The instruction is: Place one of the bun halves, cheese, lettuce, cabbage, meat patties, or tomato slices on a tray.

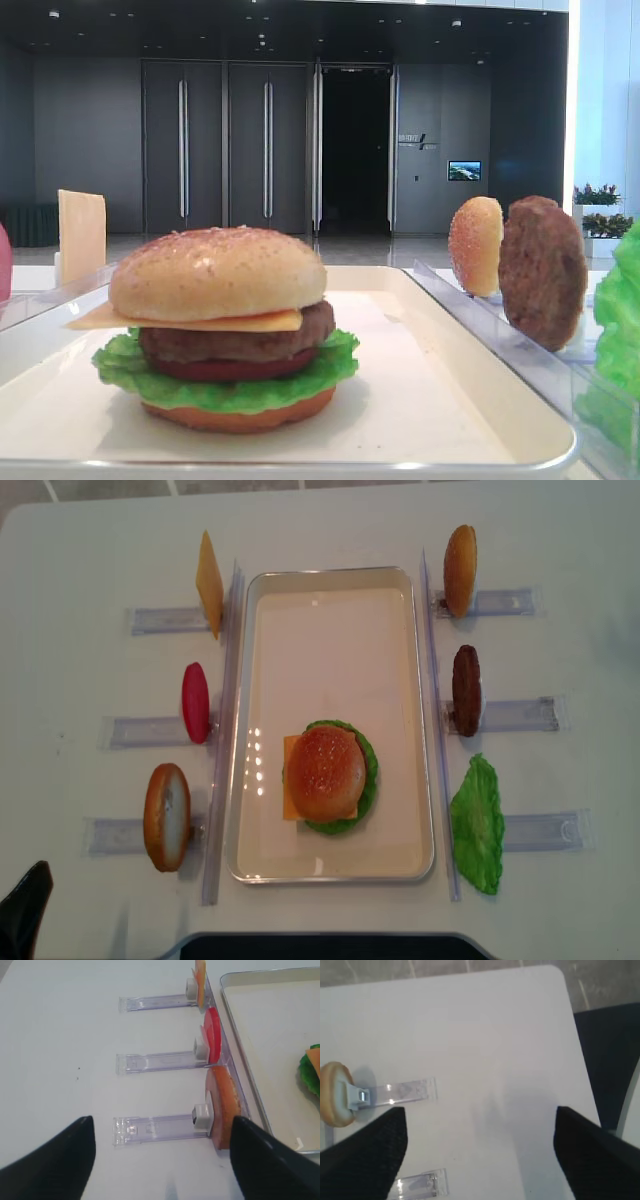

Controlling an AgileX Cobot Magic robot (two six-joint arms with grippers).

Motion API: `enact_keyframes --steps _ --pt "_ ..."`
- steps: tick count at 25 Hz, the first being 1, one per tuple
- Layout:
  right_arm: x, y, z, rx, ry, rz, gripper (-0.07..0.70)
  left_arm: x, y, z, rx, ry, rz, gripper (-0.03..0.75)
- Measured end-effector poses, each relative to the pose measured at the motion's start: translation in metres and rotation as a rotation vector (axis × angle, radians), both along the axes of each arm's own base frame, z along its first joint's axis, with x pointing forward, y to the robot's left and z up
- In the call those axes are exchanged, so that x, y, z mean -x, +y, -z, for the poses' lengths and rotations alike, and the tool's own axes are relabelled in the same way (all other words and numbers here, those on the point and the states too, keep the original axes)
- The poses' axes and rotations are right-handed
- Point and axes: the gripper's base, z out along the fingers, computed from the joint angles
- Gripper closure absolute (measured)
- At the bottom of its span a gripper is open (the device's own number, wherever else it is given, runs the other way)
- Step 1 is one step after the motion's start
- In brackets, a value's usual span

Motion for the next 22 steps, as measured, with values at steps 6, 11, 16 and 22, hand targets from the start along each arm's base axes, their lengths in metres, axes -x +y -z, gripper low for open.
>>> enact_keyframes --steps 6,11,16,22 --pt "0.065 0.017 -0.054 0.010 -0.196 -0.069 0.038 0.000 0.000 0.000 0.000 0.000 0.000 0.074" --pt "0.123 0.024 -0.076 -0.003 -0.312 -0.131 0.038 0.000 0.000 0.000 0.000 0.000 0.000 0.074" --pt "0.186 0.017 -0.077 -0.012 -0.401 -0.144 0.038 0.000 0.000 0.000 0.000 0.000 0.000 0.074" --pt "0.238 0.009 -0.054 -0.016 -0.443 -0.144 0.038 0.000 0.000 0.000 0.000 0.000 0.000 0.074"
